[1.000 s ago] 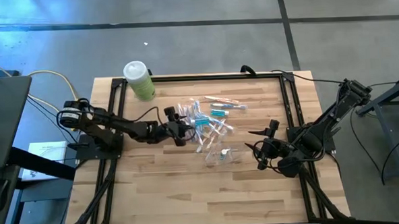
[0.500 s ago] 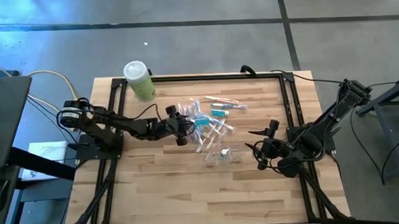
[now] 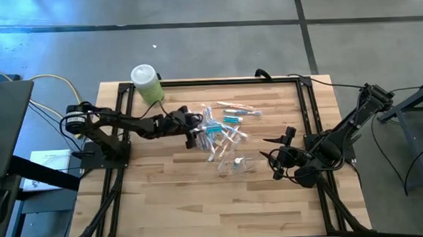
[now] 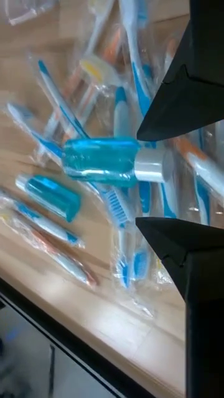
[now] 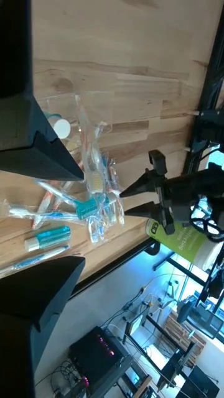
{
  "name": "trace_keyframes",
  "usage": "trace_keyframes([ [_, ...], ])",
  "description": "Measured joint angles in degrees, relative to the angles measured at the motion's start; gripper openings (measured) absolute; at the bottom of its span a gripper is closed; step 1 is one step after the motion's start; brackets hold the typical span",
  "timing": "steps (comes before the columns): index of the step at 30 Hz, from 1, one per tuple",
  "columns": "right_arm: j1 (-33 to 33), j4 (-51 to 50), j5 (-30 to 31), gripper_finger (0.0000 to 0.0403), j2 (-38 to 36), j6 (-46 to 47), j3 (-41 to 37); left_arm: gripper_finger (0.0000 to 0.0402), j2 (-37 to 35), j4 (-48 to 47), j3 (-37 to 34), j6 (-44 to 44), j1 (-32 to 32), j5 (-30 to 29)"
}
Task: Pick & Place toothbrushing station
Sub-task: Put the blue mouthwash bottle into the transparent organizer
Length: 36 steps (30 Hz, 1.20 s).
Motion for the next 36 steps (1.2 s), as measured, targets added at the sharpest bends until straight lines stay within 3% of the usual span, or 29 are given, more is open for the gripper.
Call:
trace_keyframes([
  [7, 0.02, 0.00, 0.02, 0.0202, 0.00, 0.00, 0.00, 0.0203, 0.00, 7.91, -3.26, -0.01, -0.08, 0.53],
  [14, 0.00, 0.00, 0.02, 0.0202, 0.00, 0.00, 0.00, 0.0203, 0.30, 8.61, -3.64, -0.01, -1.15, 0.48],
  [26, 0.00, 0.02, 0.02, 0.0202, 0.00, 0.00, -0.04, 0.0203, 9.63, 20.66, -3.61, 0.96, -1.00, 0.40],
  [36, 0.02, -0.02, 0.02, 0.0202, 0.00, 0.00, -0.04, 0.0203, 11.19, 20.74, -3.64, 0.01, -1.00, 0.38],
])
